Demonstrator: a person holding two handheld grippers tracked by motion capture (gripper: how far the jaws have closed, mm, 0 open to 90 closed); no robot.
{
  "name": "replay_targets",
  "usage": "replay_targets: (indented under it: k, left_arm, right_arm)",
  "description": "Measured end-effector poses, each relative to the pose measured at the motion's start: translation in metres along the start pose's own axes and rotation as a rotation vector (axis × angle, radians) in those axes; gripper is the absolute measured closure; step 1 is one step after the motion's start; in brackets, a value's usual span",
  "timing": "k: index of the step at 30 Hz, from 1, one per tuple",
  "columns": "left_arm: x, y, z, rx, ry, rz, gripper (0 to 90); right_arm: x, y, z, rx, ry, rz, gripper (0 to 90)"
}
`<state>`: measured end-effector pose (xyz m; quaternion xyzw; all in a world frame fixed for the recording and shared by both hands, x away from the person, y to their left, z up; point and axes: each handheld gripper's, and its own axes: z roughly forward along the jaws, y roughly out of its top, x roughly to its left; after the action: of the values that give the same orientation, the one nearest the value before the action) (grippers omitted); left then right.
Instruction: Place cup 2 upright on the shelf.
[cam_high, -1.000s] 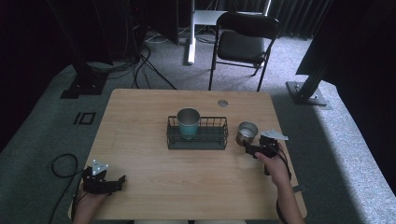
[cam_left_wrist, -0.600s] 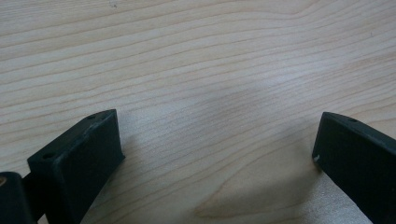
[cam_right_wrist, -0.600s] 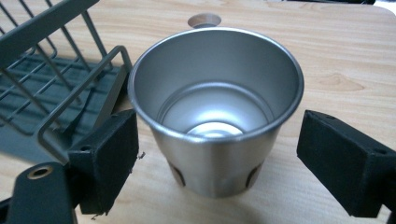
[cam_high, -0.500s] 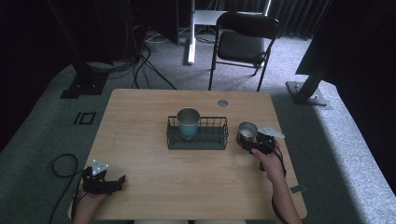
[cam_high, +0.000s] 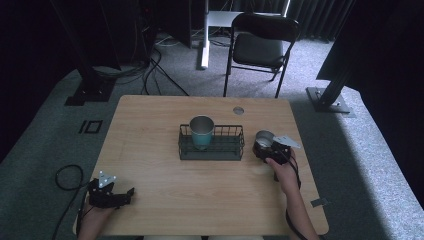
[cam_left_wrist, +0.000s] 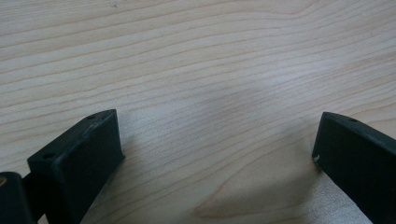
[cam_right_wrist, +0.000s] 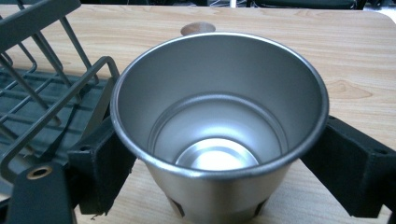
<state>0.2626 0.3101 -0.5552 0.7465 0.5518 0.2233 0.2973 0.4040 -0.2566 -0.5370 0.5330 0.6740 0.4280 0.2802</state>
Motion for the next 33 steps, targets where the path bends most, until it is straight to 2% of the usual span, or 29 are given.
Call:
replay_targets:
  k: [6, 18, 22, 24, 28, 30, 33]
  left_arm:
    - [0.0, 0.0, 0.0, 0.001, 0.0, 0.001, 2.0]
    - [0.0, 0.0, 0.0, 0.001, 0.0, 0.001, 1.9]
    - [0.0, 0.0, 0.0, 0.0, 0.0, 0.001, 2.0]
    - [0.0, 0.0, 0.0, 0.0, 0.0, 0.001, 2.0]
    - [0.0, 0.0, 0.0, 0.0, 0.0, 0.001, 2.0]
    - [0.0, 0.0, 0.0, 0.001, 0.0, 0.001, 2.0]
    - [0.0, 0.0, 0.0, 0.0, 0.0, 0.0, 1.9]
  right_arm:
    - [0.001, -0.001, 0.004, -0.012, -0.02, -0.007, 12.4]
    - [0.006, 0.0, 0.013, -0.02, -0.033, 0.002, 12.5]
    - [0.008, 0.003, 0.013, -0.049, -0.059, 0.021, 13.9]
    - [0.01, 0.004, 0.013, -0.044, -0.067, 0.011, 15.3]
    - [0.009, 0.004, 0.011, -0.045, -0.065, 0.0, 17.8]
    - [0.008, 0.005, 0.009, -0.046, -0.057, 0.017, 18.0]
    - [0.008, 0.007, 0.007, -0.034, -0.056, -0.004, 18.1]
